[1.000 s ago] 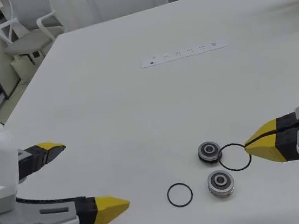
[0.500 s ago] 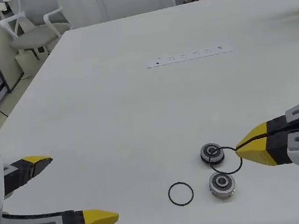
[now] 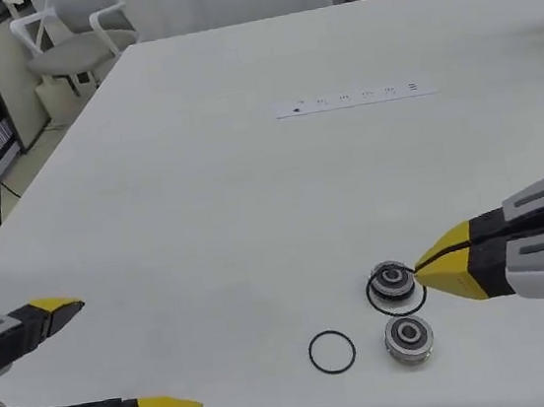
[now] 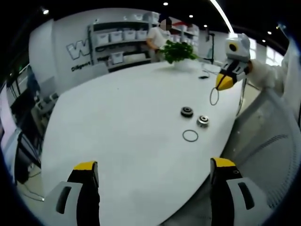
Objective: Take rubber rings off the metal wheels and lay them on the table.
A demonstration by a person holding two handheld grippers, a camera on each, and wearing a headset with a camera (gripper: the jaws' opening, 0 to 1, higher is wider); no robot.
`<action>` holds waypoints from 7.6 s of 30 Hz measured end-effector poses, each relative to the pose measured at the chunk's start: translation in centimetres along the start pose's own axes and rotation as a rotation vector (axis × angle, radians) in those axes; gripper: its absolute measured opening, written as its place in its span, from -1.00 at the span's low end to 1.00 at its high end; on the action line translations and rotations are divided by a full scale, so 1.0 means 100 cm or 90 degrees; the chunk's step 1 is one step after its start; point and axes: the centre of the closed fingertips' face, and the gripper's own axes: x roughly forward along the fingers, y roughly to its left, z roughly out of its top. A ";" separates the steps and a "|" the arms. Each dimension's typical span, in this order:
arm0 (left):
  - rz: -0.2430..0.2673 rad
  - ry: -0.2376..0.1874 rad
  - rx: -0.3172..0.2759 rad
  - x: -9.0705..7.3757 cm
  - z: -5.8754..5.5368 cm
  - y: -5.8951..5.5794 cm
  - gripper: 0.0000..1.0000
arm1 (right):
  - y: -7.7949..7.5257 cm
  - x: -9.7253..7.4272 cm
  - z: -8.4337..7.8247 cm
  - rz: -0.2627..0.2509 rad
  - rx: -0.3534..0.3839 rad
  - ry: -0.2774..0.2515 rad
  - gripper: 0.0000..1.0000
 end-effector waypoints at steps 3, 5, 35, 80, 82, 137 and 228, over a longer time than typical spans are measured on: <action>0.001 0.002 -0.005 0.001 -0.002 0.001 1.00 | -0.002 0.003 0.004 0.006 -0.005 -0.001 -1.00; 0.001 0.004 -0.004 0.001 -0.003 0.001 1.00 | -0.005 0.006 0.008 0.006 -0.011 -0.003 -1.00; -0.004 0.010 -0.015 0.001 -0.011 0.002 1.00 | -0.009 0.054 0.025 0.056 0.000 0.004 -1.00; -0.006 0.019 -0.030 0.005 -0.018 -0.001 0.95 | 0.020 0.103 -0.058 0.106 0.075 0.128 -1.00; -0.004 0.018 -0.030 0.005 -0.018 0.000 0.95 | 0.018 0.104 -0.061 0.098 0.076 0.132 -1.00; 0.001 0.042 -0.013 0.004 -0.024 -0.001 0.87 | -0.012 0.108 -0.072 0.023 0.120 0.134 -0.96; -0.087 -0.026 0.138 0.021 0.090 -0.015 0.90 | -0.083 0.000 -0.075 -0.086 0.142 -0.063 0.22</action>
